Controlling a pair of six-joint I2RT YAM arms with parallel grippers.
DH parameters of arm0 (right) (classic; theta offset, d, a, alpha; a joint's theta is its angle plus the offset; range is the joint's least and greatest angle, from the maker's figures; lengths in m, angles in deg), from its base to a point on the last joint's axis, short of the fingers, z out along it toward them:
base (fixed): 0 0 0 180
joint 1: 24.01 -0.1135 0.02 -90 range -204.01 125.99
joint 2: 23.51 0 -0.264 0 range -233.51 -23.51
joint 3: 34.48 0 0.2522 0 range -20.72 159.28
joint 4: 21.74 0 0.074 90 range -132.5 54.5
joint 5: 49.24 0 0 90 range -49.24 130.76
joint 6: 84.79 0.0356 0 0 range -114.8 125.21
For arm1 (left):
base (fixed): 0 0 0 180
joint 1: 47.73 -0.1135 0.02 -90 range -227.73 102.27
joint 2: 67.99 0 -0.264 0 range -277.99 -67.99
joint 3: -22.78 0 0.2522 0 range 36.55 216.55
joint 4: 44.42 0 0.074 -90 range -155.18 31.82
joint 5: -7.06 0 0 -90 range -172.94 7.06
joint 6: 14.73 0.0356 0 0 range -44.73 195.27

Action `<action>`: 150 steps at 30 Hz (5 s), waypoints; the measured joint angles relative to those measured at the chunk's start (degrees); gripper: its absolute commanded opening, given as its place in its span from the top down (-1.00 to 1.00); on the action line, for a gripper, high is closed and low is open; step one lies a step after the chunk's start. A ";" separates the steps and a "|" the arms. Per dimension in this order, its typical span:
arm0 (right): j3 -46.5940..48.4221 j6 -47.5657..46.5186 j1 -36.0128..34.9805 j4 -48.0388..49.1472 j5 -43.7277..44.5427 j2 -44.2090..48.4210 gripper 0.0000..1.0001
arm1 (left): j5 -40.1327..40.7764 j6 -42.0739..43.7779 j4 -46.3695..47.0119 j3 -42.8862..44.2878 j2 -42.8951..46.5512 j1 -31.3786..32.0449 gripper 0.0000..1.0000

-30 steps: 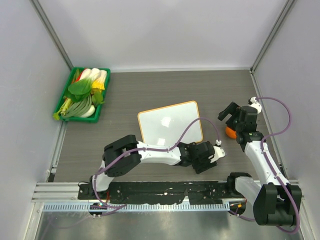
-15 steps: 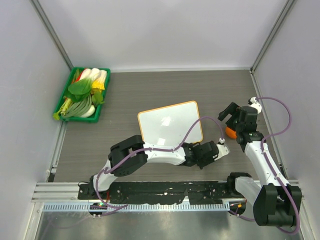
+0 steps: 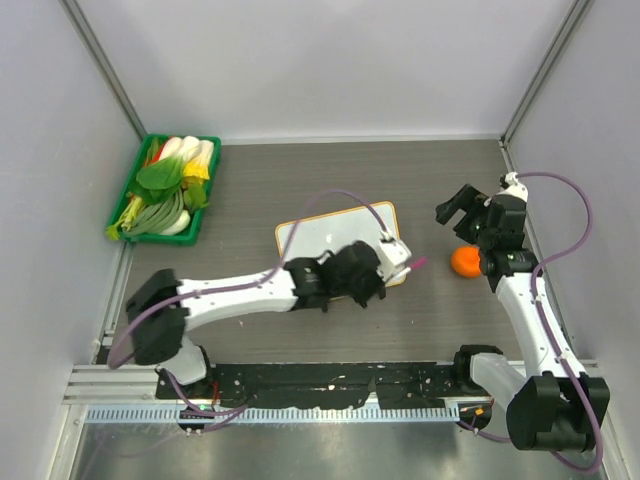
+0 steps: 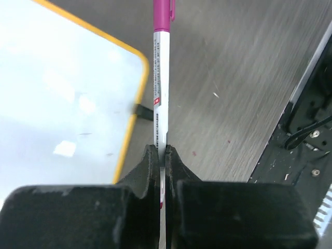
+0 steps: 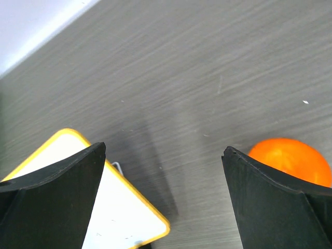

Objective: Write a sentence on the whiteboard
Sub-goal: Pass from the left arm to the right, then pass from the right arm to the left, then pass from the left arm to the right

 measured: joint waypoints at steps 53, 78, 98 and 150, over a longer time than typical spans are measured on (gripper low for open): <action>29.59 27.89 -39.06 50.58 -47.69 -38.91 0.44 | -74.12 -29.59 4.83 -10.03 29.55 -64.08 1.00; 24.72 24.11 -39.78 44.06 -37.05 -32.96 0.98 | -65.64 -18.99 -9.46 -6.78 29.38 -57.90 0.73; 20.52 21.44 -38.62 40.85 -36.50 -25.11 -0.81 | -66.47 -11.61 -19.67 0.66 29.31 -57.64 1.00; 21.35 25.05 -39.85 42.40 -47.84 -28.15 0.44 | -68.30 -0.22 -33.92 6.25 25.86 -53.18 1.00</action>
